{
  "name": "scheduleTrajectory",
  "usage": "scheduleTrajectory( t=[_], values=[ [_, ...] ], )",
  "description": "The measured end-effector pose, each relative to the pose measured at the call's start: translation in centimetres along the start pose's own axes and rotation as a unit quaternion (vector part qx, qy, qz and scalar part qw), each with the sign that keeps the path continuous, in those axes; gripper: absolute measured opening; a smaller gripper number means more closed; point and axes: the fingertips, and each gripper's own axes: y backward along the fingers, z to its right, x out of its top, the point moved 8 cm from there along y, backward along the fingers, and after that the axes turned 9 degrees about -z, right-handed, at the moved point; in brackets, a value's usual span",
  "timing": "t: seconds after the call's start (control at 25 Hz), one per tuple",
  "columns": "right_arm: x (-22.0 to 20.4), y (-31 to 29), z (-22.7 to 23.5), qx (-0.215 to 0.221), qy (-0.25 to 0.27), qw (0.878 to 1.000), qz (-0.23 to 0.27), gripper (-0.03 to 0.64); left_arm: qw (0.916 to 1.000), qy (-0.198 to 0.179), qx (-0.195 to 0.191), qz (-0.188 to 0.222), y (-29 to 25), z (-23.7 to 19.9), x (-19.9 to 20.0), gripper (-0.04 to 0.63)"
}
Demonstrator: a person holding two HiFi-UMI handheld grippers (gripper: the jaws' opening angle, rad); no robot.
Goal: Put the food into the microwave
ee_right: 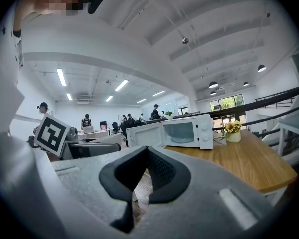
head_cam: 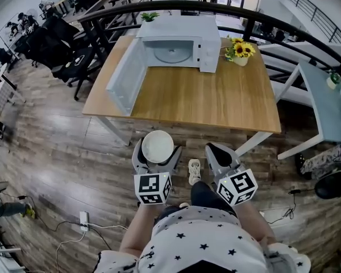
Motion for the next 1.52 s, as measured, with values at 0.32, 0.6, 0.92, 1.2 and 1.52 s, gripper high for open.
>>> scheduleTrajectory(
  t=[0.32, 0.6, 0.92, 1.2, 1.52],
  values=[
    [2.5, -5.9, 4.6, 0.012, 0.004, 1.0, 0.004, 0.005, 0.9999, 0.005, 0.011, 0.0, -6.4, -1.8, 1.8, 0.514],
    [6.3, -11.2, 9.8, 0.019, 0.01, 1.0, 0.002, 0.005, 0.9999, 0.005, 0.012, 0.001, -12.7, -2.8, 5.3, 0.515],
    [9.3, -15.8, 15.5, 0.026, 0.018, 0.999, 0.001, 0.005, 0.9997, 0.014, 0.022, 0.001, -19.7, -4.0, 8.0, 0.515],
    [11.0, -19.5, 20.3, 0.03, 0.023, 0.999, -0.006, 0.005, 0.9994, 0.02, 0.028, -0.001, -25.0, -4.6, 9.9, 0.515],
    [12.7, -23.3, 24.1, 0.042, 0.03, 0.999, -0.007, 0.005, 0.999, 0.024, 0.037, -0.002, -30.1, -5.4, 11.4, 0.515]
  ],
)
